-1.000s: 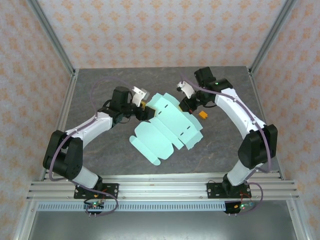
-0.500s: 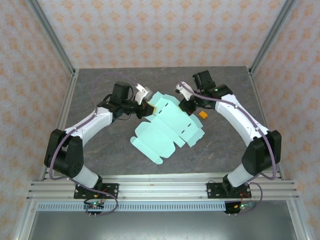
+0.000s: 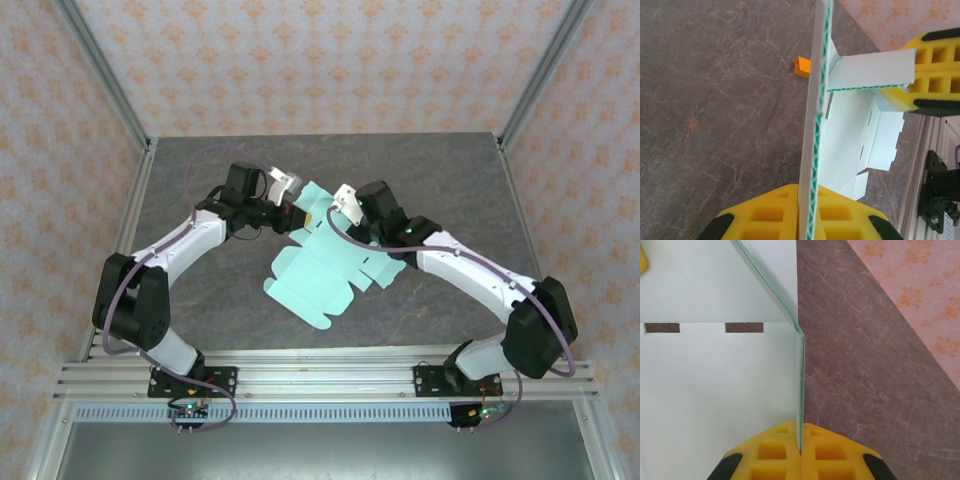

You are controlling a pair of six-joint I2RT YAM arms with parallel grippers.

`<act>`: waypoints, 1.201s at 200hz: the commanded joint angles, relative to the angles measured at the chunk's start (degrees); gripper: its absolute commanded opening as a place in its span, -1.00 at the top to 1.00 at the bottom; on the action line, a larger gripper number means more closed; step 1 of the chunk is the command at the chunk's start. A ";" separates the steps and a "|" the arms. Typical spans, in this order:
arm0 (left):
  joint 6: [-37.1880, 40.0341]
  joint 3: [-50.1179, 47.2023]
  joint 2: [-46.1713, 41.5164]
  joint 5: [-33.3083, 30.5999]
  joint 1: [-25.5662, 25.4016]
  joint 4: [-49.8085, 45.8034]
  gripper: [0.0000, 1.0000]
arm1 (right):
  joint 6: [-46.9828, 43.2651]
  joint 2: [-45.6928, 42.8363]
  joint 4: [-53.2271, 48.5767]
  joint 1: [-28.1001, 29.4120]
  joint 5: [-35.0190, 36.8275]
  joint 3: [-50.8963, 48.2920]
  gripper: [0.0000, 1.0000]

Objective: Fold the paper box

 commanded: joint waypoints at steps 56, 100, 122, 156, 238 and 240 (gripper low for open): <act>-5.85 3.15 5.55 -1.53 1.88 2.63 0.84 | -2.50 0.06 17.38 5.59 19.55 -6.88 1.00; -6.24 3.45 6.27 -1.77 1.97 2.61 0.84 | -2.28 2.81 20.63 6.50 23.22 -8.42 1.00; -6.08 3.45 6.38 -2.34 2.14 2.17 0.84 | -2.19 3.38 20.98 6.50 22.89 -8.69 1.00; -5.60 2.92 5.76 -5.39 2.67 0.52 0.79 | 1.08 2.71 11.17 4.50 14.69 -5.37 1.00; -8.88 -8.76 -6.86 -19.80 4.34 4.62 -0.01 | 6.40 1.72 -6.20 -3.05 -3.04 3.45 1.00; -9.17 -9.23 -7.57 -20.66 4.36 4.73 -0.01 | 6.55 2.10 -6.52 -3.05 -3.13 3.79 1.00</act>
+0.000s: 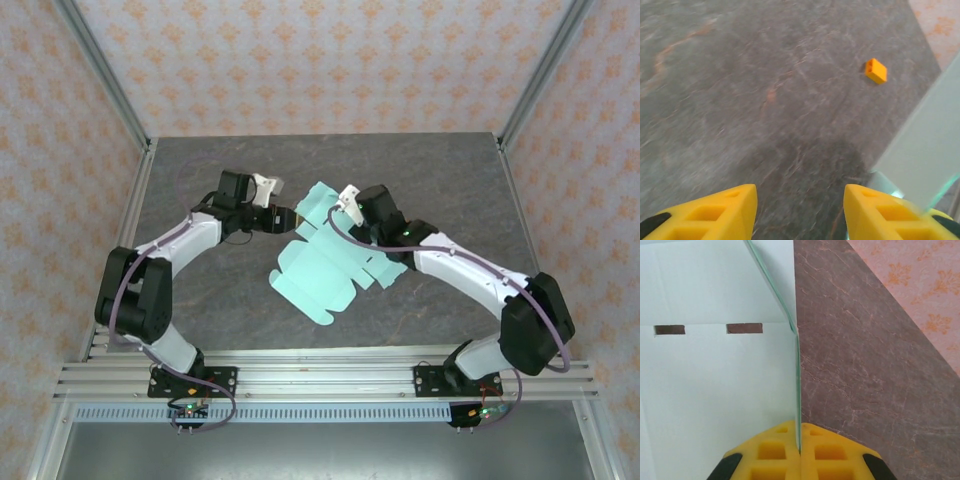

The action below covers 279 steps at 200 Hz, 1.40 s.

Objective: Fold the paper box

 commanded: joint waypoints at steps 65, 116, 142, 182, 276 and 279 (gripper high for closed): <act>-16.16 -14.50 -24.59 -21.31 -7.41 5.99 -0.05 | 9.49 12.07 -15.63 -2.50 -6.08 14.64 1.00; -26.30 -15.74 -11.55 -19.09 -14.76 18.72 0.18 | 11.45 22.04 -24.71 -2.86 -7.26 25.67 1.00; -28.74 -14.82 -4.54 -18.16 -16.22 24.32 0.41 | 12.48 23.38 -25.04 -3.31 -8.20 27.27 1.00; -30.55 -12.13 3.95 -17.80 -17.58 28.56 0.62 | 12.42 24.49 -24.52 -3.39 -7.93 27.73 1.00; -32.44 -10.44 14.27 -21.39 -19.83 30.03 0.81 | 13.66 25.16 -24.20 -3.39 -9.24 28.70 1.00; -32.69 -10.49 14.60 -21.48 -19.95 30.27 0.81 | 13.93 25.16 -24.13 -3.39 -9.24 28.76 1.00</act>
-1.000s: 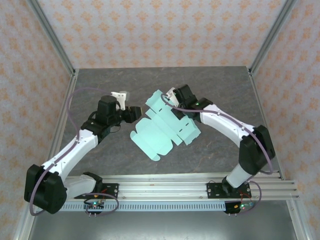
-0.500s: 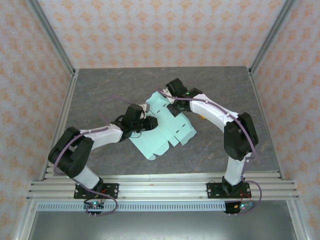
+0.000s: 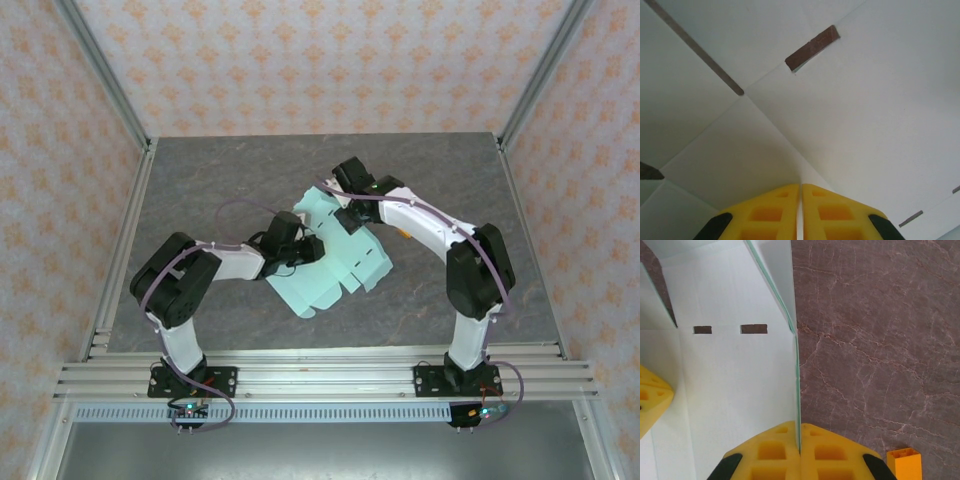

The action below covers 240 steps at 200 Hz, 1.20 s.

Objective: Fold the paper box

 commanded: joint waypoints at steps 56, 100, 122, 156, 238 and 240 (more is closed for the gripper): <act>-5.93 0.27 7.79 -3.51 -1.76 7.93 0.84 | 5.91 1.49 -0.32 3.27 4.03 2.57 1.00; -7.06 0.55 9.69 -3.82 -2.22 9.54 0.85 | 9.10 2.41 0.31 6.76 3.99 3.37 1.00; -7.47 0.44 10.33 -4.00 -2.39 10.25 0.85 | 10.89 2.79 0.14 8.18 3.78 4.13 1.00; -8.08 0.10 11.23 -3.97 -2.48 11.53 0.85 | 12.98 3.56 -0.02 10.29 3.99 4.75 1.00; -8.65 -1.05 11.46 -4.20 -2.48 13.13 0.85 | 13.87 4.20 0.03 11.30 7.65 4.39 1.00; -8.60 -1.06 11.37 -4.25 -2.46 13.06 0.85 | 13.73 4.18 -0.02 11.25 7.91 4.40 1.00</act>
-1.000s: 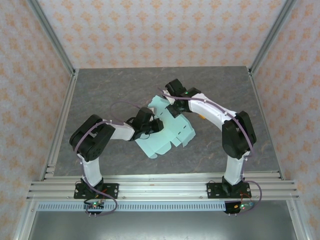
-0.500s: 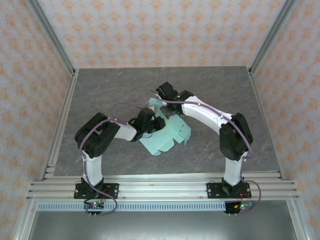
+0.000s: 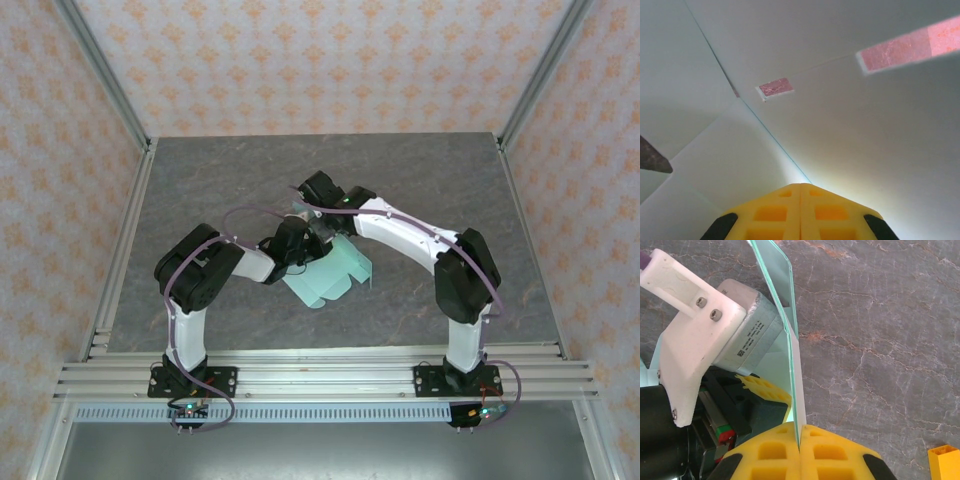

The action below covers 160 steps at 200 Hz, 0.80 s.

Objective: Fold the paper box

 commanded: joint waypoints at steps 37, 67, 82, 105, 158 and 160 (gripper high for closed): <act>0.33 -2.64 -1.58 -2.63 -1.28 -5.60 0.63 | -2.54 1.66 0.85 -0.80 5.03 0.84 1.00; 0.93 -4.03 -6.65 -4.05 -1.28 -7.71 0.46 | -8.49 1.85 2.76 -1.71 11.35 -0.07 1.00; 1.04 -4.83 -8.57 -5.12 -1.28 -9.16 0.44 | -11.82 1.90 4.66 -1.71 13.99 -0.94 1.00; 0.98 -6.45 -11.11 -5.77 -1.28 -9.85 0.41 | -15.81 1.70 8.45 -1.23 17.76 -2.55 1.00; 0.69 -11.11 -16.17 -7.75 -0.86 -12.10 0.33 | -24.58 0.29 18.49 0.23 25.09 -7.75 1.00; 0.69 -11.28 -16.31 -7.82 -0.78 -12.22 0.33 | -24.94 0.23 19.03 0.23 25.30 -8.03 1.00</act>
